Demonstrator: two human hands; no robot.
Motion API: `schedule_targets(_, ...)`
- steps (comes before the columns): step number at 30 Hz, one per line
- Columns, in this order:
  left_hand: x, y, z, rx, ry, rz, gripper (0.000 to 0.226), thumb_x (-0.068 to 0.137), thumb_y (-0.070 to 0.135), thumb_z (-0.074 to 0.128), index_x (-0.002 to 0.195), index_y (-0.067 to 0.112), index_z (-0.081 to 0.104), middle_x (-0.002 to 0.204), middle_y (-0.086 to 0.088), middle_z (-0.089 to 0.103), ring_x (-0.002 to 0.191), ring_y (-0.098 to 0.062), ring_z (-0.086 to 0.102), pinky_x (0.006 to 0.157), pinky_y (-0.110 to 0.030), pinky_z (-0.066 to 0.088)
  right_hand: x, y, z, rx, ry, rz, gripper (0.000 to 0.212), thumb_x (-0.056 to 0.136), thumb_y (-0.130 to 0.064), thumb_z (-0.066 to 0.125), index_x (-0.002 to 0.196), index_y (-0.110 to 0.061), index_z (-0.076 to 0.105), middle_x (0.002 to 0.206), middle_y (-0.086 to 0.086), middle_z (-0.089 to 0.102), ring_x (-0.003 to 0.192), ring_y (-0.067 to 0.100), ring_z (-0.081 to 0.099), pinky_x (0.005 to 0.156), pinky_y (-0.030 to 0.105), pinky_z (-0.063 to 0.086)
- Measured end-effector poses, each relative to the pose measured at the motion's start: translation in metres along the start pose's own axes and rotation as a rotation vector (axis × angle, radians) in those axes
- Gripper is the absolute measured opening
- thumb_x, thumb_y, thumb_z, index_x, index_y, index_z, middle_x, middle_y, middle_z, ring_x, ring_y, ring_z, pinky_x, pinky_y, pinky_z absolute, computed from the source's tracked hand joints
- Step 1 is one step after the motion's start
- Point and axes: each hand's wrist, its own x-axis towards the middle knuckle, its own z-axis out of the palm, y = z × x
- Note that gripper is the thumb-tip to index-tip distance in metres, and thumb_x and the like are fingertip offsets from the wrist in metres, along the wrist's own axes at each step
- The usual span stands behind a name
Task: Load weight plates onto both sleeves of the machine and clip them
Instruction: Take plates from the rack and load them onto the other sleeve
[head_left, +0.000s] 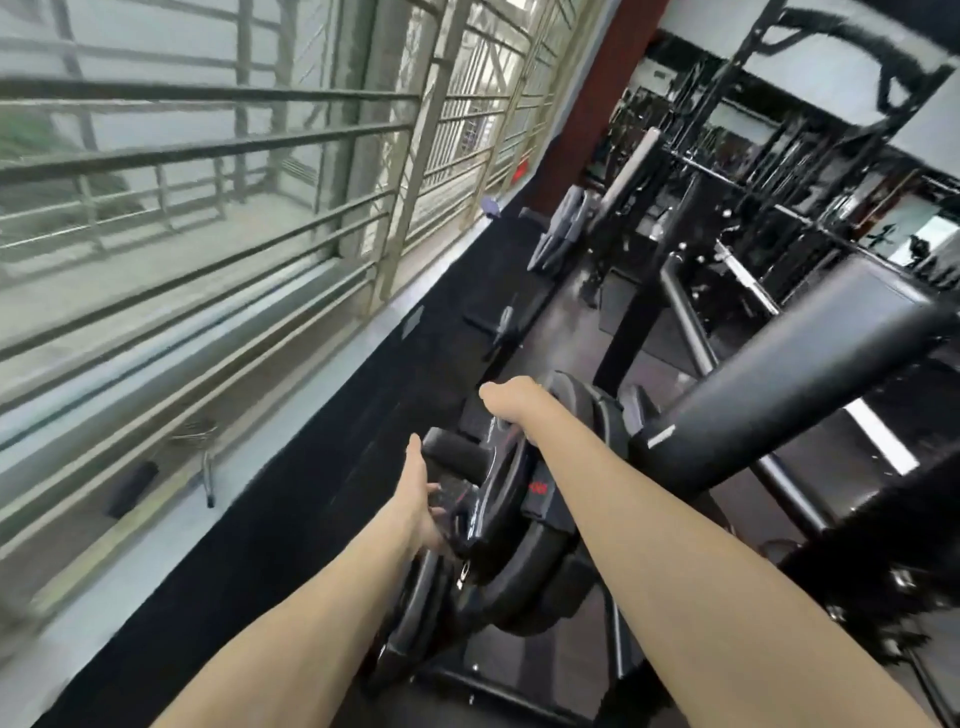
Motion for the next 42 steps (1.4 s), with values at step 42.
schedule_targets(42, -0.186, -0.083, 0.15, 0.415, -0.394, 0.896, 0.032, 0.088, 0.043, 0.066, 0.098, 0.017, 0.05, 0.09, -0.003, 0.062, 0.076, -0.018, 0.058, 0.072, -0.034, 0.049, -0.21, 0.233, -0.133, 1.051, 0.811, 0.174, 0.054, 0.092, -0.057, 0.05, 0.115, -0.008, 0.055, 0.104, 0.004, 0.06, 0.085, 0.021, 0.053, 0.068, 0.034, 0.039)
